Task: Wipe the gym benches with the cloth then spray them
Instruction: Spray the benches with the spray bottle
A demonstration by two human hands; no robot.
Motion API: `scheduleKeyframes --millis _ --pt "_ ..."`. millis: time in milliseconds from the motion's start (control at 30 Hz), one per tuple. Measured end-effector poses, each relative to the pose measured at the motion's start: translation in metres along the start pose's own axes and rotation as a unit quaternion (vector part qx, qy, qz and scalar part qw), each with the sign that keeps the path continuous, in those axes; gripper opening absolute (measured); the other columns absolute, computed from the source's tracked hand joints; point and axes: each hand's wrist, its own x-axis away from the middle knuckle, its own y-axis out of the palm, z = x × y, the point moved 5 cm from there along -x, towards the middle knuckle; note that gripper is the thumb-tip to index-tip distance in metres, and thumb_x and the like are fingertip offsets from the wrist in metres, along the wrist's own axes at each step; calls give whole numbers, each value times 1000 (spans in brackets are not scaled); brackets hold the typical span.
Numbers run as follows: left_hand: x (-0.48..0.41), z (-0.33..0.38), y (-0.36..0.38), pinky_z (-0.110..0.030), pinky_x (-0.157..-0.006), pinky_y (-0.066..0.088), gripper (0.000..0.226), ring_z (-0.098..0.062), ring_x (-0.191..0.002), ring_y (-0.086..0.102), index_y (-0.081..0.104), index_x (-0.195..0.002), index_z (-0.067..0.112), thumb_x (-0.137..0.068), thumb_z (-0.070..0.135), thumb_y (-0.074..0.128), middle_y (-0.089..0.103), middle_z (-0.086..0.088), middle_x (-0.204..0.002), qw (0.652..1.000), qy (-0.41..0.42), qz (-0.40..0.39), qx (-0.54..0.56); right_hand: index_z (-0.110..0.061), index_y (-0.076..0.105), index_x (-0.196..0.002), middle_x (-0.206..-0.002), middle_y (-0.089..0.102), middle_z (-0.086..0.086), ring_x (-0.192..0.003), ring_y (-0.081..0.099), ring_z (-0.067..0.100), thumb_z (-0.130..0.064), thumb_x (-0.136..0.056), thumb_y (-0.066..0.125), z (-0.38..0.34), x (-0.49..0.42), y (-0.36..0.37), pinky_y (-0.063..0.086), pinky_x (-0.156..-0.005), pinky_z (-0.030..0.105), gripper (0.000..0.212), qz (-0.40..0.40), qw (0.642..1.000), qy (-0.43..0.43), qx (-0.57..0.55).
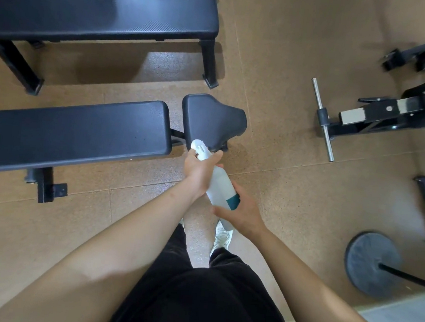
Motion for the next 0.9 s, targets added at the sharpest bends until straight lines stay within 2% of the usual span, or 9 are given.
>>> scheduleKeyframes --millis 67,167,267,367,500,633,767,900 --pt "1 4 -2 -45 -75 62 45 -23 -75 70 57 -109 14 -76 17 88 70 -11 -98 999 35 -28 -14 -43 53 -130 -115 63 -16 -105 61 9 -45 -68 88 -3 -6 1 57 -90 41 71 -2 1000 -1 -5" --pt "2 10 -15 -41 -74 62 54 -18 -80 69 57 -119 14 -75 11 88 67 -5 -102 997 67 -29 -24 -37 57 -128 -112 63 -12 -102 62 10 -39 -70 89 -15 -14 9 58 -88 41 66 -19 1000 -17 -10" --pt "-4 14 -39 -38 -69 60 43 -19 -74 65 55 -110 12 -77 1 82 63 -6 -92 999 46 24 12 -35 60 -128 -112 66 -9 -102 63 15 -34 -71 88 -27 -20 28 58 -89 42 64 -52 998 -26 -8" --pt "-11 18 -65 -35 -67 57 35 -20 -69 61 55 -99 14 -79 -1 78 61 -3 -83 997 32 61 18 -39 55 -136 -120 66 -10 -110 63 15 -43 -66 87 -35 -28 52 57 -95 43 77 -79 997 -16 -5" --pt "-20 30 -96 -39 -72 59 39 -22 -73 65 57 -105 17 -78 3 81 64 -6 -90 998 30 46 36 -40 55 -134 -117 64 -10 -107 62 14 -52 -63 84 -52 -39 82 56 -93 41 77 -96 995 -22 10" --pt "-25 39 -129 -35 -77 58 39 -17 -77 66 59 -104 22 -80 -3 78 66 1 -100 991 19 65 113 -43 55 -131 -115 64 -15 -105 61 9 -50 -66 82 -74 -47 104 55 -90 34 70 -123 990 -39 47" --pt "-28 42 -164 -39 -80 57 38 -19 -78 66 59 -102 19 -80 -7 76 64 2 -88 978 9 108 177 -42 53 -128 -110 62 -21 -101 58 0 -41 -74 85 -102 -54 125 46 -79 18 62 -159 980 -69 98" --pt "-30 50 -200 -40 -77 61 48 -23 -82 70 61 -111 19 -73 -1 83 69 -1 -106 977 32 109 181 -36 55 -130 -110 63 -18 -100 59 2 -37 -75 85 -121 -59 154 45 -79 22 63 -187 974 -73 106"
